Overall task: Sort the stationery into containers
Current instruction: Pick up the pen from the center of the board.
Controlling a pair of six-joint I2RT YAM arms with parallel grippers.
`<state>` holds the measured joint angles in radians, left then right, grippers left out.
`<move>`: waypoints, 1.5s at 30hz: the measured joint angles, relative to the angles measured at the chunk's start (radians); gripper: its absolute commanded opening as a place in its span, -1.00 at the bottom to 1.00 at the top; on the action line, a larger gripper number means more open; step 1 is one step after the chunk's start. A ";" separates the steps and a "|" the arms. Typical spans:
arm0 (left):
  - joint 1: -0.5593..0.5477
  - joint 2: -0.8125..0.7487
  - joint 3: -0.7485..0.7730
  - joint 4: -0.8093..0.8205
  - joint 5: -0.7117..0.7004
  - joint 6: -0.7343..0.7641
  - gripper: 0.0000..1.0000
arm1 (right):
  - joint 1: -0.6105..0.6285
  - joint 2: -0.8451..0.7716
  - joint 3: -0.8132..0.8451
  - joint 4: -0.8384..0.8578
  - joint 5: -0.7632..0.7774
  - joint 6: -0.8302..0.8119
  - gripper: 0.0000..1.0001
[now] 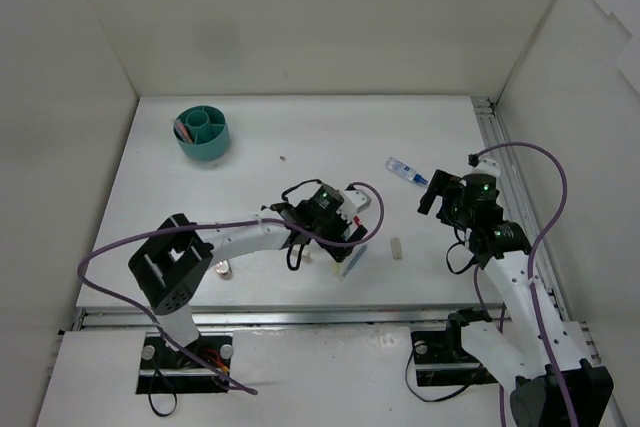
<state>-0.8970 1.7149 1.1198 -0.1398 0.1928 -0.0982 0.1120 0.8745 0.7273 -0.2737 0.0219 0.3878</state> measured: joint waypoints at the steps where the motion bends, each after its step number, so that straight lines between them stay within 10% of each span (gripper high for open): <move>1: -0.003 0.016 0.000 -0.006 -0.022 -0.016 0.87 | 0.000 0.000 0.000 0.000 0.000 0.002 0.96; 22: -0.029 0.086 -0.023 -0.051 -0.180 -0.128 0.63 | 0.000 0.008 0.000 0.000 0.032 0.005 0.96; 34: -0.038 0.093 -0.016 -0.052 -0.274 -0.173 -0.36 | 0.000 0.008 0.000 0.000 0.043 0.005 0.96; 38: -0.010 0.096 -0.016 -0.055 -0.288 -0.196 -1.00 | 0.000 0.003 0.000 0.000 0.044 0.005 0.96; 45: 0.100 0.129 0.034 -0.074 -0.312 -0.248 -1.00 | 0.000 -0.011 -0.001 0.000 0.061 0.004 0.96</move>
<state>-0.7971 1.8435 1.1534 -0.2142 -0.1188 -0.3458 0.1120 0.8635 0.7265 -0.2737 0.0830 0.3916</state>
